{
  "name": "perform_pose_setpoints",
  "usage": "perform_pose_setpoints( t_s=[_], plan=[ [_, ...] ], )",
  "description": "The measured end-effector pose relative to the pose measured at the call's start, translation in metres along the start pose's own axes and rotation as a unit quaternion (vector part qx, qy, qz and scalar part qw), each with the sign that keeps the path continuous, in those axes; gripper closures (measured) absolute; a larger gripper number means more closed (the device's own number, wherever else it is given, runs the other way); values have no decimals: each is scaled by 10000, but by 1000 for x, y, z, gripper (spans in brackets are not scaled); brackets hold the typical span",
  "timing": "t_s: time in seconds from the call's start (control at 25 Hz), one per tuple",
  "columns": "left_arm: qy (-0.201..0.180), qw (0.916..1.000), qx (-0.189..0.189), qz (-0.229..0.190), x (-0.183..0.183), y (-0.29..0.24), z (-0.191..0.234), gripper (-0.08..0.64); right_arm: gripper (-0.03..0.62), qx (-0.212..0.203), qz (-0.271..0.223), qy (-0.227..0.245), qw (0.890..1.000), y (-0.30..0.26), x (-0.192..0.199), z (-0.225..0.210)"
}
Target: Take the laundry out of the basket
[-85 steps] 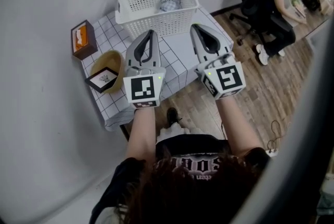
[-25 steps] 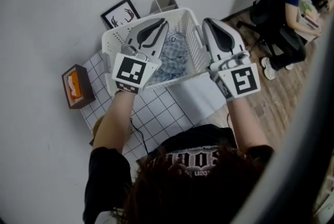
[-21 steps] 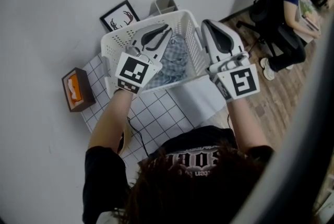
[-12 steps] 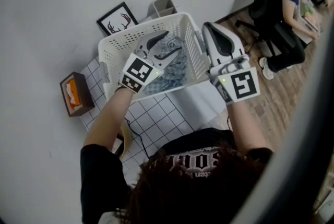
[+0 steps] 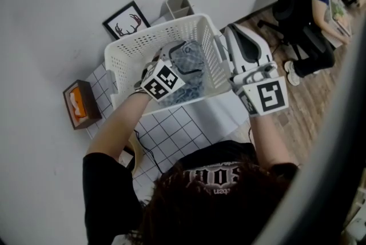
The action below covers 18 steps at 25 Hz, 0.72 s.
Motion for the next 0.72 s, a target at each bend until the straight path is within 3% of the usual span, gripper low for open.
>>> perform_pose_setpoints(
  t_s=[0.2, 0.36, 0.56, 0.72],
  plan=[
    [-14, 9988, 393, 279, 24, -13, -7, 95, 565, 85, -126, 1, 9999, -4, -1, -12],
    [-171, 9964, 518, 642, 44, -22, -10, 6, 565, 76, -165, -13, 9998, -7, -2, -12],
    [-127, 9933, 610, 977, 64, -22, -15, -3, 565, 63, -181, -7, 9998, -6, -1, -13],
    [126, 9890, 764, 1261, 78, -22, -20, -2, 565, 61, -146, -21, 9999, -4, 2, -14]
  ],
)
Point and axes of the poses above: the fingertips, and each gripper's own axes: y backward along the fingers, z to its left, x out of its underside, the point moved 7 cm from there along y, backward along the fingers, and after that the axes turned 14 degrees about -z, right-handed, at the moved point
